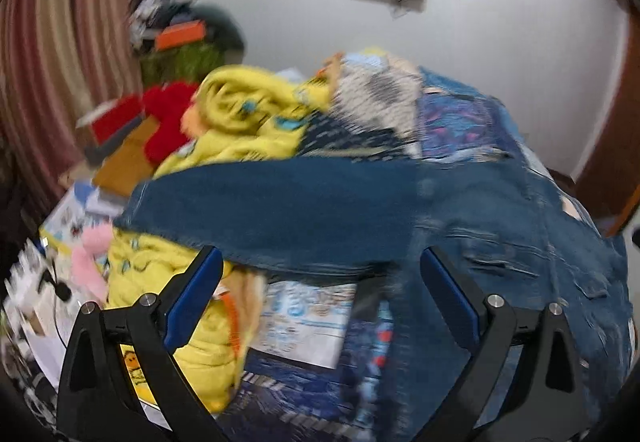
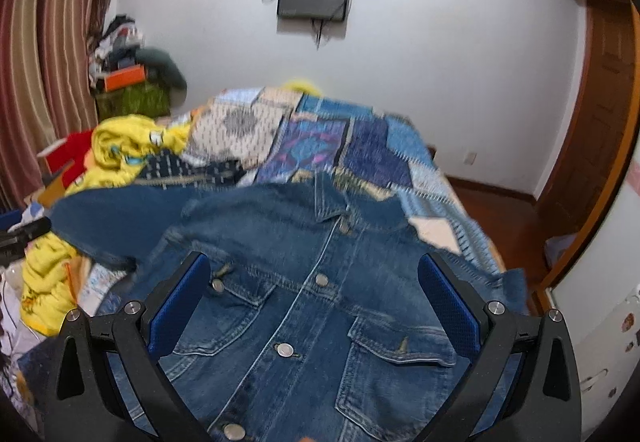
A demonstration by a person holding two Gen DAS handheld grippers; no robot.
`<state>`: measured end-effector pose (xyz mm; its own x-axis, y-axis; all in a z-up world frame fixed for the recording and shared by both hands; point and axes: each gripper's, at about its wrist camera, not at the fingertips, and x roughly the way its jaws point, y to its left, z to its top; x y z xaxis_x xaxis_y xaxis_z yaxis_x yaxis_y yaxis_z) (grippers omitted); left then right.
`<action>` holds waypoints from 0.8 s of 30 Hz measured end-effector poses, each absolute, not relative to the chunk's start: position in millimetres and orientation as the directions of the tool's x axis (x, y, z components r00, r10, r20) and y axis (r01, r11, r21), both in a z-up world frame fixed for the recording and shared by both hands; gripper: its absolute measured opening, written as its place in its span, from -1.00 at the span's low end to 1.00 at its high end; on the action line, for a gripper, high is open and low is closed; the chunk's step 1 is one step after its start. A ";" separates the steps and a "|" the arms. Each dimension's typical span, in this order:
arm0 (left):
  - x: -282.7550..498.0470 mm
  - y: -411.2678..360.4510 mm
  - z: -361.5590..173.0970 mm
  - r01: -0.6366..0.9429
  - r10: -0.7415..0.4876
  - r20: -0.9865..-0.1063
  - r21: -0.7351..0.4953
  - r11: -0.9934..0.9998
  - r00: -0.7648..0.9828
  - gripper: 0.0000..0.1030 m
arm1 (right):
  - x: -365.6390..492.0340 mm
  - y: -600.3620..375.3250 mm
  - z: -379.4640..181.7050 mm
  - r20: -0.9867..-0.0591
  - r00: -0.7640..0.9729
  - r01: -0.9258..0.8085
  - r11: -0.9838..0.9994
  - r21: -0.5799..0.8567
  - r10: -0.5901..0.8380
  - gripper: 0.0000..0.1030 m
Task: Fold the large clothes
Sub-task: 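Grasp the denim jacket's sleeve with the left gripper and lift it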
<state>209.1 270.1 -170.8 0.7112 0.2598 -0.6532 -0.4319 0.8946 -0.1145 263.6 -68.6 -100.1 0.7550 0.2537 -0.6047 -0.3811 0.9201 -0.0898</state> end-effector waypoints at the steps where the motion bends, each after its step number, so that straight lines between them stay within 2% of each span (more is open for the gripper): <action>1: 210.2 283.1 -178.3 -0.444 0.250 -0.666 -0.136 0.886 0.702 0.95 | 271.8 -68.2 -106.0 -0.623 0.741 -0.384 0.919 -0.089 0.249 1.00; 6: 211.4 365.1 -228.0 -0.563 0.204 -0.754 -0.254 0.786 0.624 0.94 | 300.1 -67.7 -136.0 -0.720 0.654 -0.398 0.915 -0.066 0.232 1.00; 12: 212.9 413.1 -263.4 -0.635 0.214 -0.805 -0.241 0.734 0.554 0.93 | 328.6 -75.3 -167.8 -0.819 0.531 -0.357 0.934 0.015 0.216 1.00; 17: 219.3 439.7 -277.8 -0.623 0.109 -0.790 -0.381 0.683 0.603 0.69 | 344.5 -80.3 -189.4 -0.882 0.419 -0.310 0.947 0.084 0.216 1.00; 22: 229.2 452.7 -287.2 -0.614 0.074 -0.782 -0.423 0.666 0.619 0.62 | 346.8 -84.9 -200.3 -0.912 0.367 -0.271 0.959 0.084 0.183 1.00; 24: 231.8 457.8 -292.0 -0.618 0.063 -0.783 -0.435 0.655 0.618 0.50 | 348.0 -85.0 -204.3 -0.924 0.343 -0.260 0.962 0.080 0.169 1.00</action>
